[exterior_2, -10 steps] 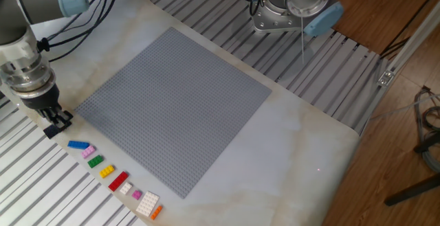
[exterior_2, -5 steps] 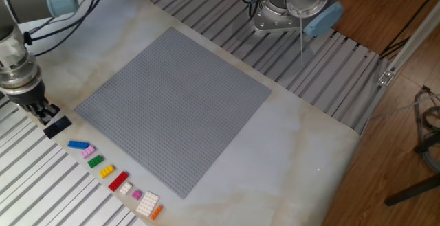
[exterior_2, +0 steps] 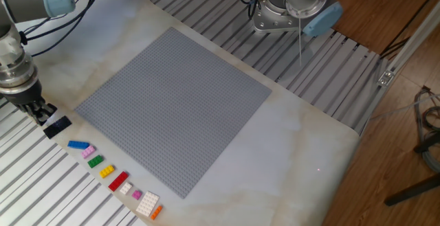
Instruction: Stack small Lego blocks one on top of the other
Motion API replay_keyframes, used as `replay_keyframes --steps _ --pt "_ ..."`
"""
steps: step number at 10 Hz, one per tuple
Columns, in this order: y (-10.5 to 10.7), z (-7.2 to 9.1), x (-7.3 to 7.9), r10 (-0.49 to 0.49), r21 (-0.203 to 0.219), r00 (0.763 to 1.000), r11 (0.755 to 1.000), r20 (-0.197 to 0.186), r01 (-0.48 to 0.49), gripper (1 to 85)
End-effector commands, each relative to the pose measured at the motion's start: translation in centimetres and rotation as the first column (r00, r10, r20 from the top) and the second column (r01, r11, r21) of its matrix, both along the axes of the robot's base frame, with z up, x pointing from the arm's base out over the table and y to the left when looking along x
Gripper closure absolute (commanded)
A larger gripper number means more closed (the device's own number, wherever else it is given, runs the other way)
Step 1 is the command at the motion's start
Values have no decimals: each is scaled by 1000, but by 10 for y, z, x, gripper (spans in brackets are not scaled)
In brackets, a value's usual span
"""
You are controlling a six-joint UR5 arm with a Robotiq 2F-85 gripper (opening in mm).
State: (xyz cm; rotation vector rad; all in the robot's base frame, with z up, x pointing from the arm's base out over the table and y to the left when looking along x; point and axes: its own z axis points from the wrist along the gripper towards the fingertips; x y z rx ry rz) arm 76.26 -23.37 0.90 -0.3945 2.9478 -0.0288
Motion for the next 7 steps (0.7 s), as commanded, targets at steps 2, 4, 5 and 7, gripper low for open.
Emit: replay_keyframes --steps 2,4,5,7 --pt "1 -6 3 4 24 1000 1000 27 -4 847" --pt "2 -7 3 4 27 1000 1000 30 -4 847" --pt "3 -8 3 3 32 999 999 33 -4 847" --pt "4 -9 3 0 39 999 999 36 -1 847"
